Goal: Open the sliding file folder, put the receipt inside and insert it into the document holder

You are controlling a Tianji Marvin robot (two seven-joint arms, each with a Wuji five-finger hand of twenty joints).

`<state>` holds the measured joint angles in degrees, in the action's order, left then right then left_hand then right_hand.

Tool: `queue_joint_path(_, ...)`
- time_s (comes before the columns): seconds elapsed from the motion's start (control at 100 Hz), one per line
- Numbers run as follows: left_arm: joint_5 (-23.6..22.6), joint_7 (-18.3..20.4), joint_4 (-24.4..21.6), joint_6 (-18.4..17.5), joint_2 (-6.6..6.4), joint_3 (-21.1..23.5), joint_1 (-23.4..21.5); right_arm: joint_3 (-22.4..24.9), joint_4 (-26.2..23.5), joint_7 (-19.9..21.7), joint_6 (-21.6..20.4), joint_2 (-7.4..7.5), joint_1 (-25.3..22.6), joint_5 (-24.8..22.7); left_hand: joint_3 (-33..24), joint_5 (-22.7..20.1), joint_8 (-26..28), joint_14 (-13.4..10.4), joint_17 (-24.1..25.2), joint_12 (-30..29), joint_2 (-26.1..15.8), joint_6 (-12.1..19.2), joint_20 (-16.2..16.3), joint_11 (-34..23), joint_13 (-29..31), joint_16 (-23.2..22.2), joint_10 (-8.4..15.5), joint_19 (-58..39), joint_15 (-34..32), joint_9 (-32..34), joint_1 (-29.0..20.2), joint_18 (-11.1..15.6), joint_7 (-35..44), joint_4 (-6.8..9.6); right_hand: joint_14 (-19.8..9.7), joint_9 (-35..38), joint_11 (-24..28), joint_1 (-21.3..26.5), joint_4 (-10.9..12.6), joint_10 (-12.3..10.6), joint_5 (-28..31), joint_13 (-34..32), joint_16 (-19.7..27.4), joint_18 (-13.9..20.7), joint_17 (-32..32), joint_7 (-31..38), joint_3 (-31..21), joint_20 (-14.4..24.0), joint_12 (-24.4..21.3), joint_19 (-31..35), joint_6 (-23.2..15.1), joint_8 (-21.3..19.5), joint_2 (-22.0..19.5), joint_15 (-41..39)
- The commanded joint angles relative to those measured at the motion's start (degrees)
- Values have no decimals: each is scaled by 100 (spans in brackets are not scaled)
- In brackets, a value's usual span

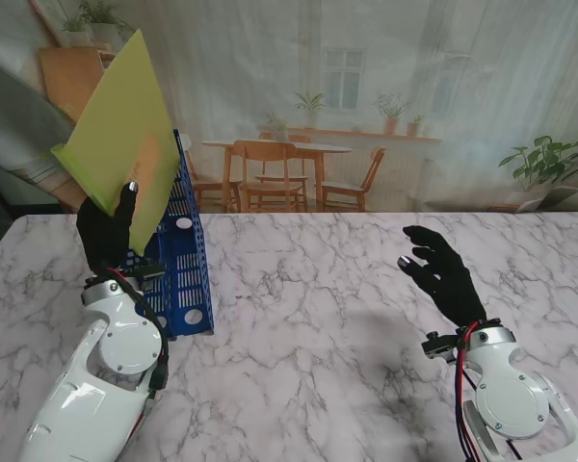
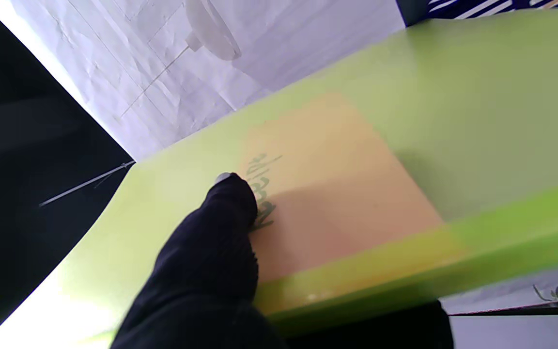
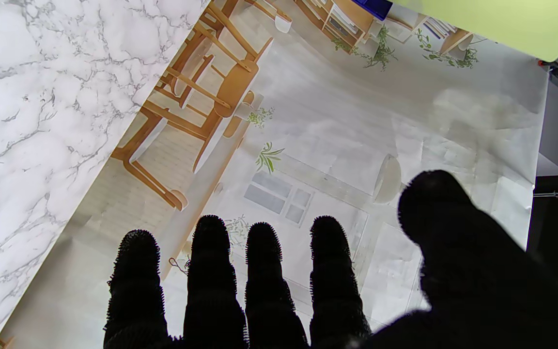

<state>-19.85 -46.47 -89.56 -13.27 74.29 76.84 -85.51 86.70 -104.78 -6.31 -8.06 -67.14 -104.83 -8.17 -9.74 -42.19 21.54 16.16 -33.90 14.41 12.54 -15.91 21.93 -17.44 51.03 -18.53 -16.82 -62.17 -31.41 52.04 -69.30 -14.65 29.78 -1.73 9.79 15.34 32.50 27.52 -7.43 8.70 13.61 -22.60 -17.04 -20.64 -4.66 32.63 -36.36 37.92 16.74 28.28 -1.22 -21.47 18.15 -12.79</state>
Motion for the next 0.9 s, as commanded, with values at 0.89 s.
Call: queue_joint_path(0.89,834,-442,766,-178,412,-553,402,125,-6,34,-95,11,-152,68,908,756,-109,67,937,27,-1001,-73,233,41,-1017,-105,40,346,178,-1057,-460,387,-411,54,-160,-84,-30,113,109,-35,16,130,71,250,-138,-98,181,358,-21,-228,48,4,-192,209)
